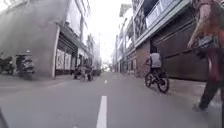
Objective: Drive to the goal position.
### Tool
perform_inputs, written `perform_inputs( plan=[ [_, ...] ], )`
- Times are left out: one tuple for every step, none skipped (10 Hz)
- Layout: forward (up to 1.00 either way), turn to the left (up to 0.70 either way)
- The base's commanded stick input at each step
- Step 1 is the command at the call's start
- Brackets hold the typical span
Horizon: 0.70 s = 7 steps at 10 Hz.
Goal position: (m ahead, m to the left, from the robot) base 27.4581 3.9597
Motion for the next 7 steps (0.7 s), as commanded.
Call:
perform_inputs(
  plan=[
    [1.00, 0.00],
    [1.00, 0.00],
    [1.00, 0.00],
    [1.00, 0.00],
    [1.00, 0.00],
    [1.00, 0.00],
    [1.00, 0.00]
  ],
)
